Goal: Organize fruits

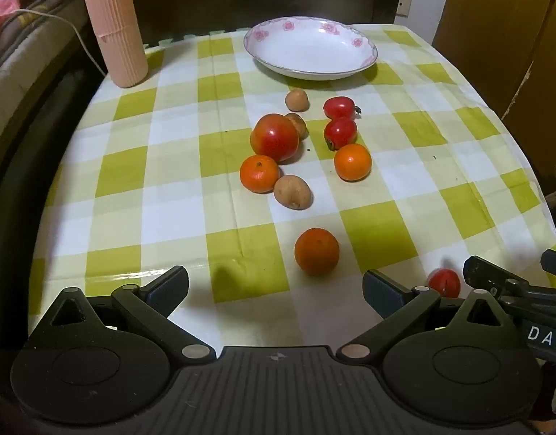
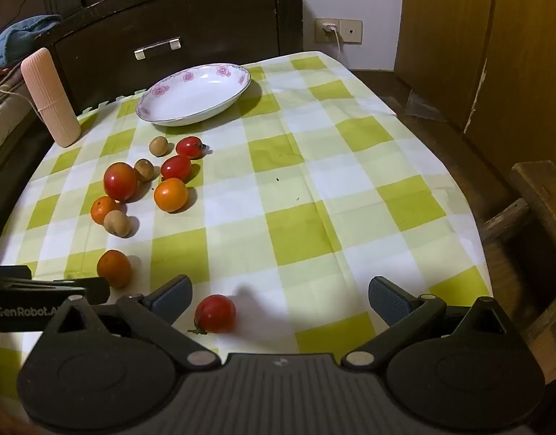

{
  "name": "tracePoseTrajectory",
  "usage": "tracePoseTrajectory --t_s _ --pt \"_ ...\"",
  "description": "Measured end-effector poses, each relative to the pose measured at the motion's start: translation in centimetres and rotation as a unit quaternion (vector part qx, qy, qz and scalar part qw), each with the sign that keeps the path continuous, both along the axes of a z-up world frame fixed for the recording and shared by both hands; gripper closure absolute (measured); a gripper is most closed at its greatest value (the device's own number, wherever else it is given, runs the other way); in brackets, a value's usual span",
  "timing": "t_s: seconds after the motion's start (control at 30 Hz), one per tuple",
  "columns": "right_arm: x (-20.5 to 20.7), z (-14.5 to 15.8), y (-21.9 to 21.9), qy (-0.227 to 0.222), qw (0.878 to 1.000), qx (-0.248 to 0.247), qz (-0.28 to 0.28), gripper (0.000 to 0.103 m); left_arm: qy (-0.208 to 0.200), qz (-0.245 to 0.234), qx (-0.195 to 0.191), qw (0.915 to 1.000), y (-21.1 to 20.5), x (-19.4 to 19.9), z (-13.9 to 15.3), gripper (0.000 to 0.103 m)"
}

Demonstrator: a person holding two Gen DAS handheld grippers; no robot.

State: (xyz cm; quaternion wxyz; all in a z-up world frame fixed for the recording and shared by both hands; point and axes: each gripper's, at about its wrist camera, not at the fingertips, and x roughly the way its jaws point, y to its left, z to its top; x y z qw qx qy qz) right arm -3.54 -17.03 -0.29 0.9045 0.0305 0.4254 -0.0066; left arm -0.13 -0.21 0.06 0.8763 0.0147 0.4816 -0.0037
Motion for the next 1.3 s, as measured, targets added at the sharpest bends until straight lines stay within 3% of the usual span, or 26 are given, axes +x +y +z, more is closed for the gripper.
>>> tracePoseTrajectory --t_s 0.23,0.3,1.3 --pt "0.0 -0.1 0.0 0.0 1.0 -0.002 -0.001 0.001 -0.009 -0.009 0.013 0.9998 -1.7 -1.2 0.1 0.0" --pt "0.1 -0.1 0.0 0.001 1.0 -0.001 0.0 0.001 0.011 -0.003 -0.011 0.9999 0.3 0.0 -0.1 0.0" --pt "0.5 -0.7 -0.1 0.014 1.0 -0.002 -0.007 0.001 0.016 -0.001 -0.013 0.9998 0.0 0.1 -0.5 0.001"
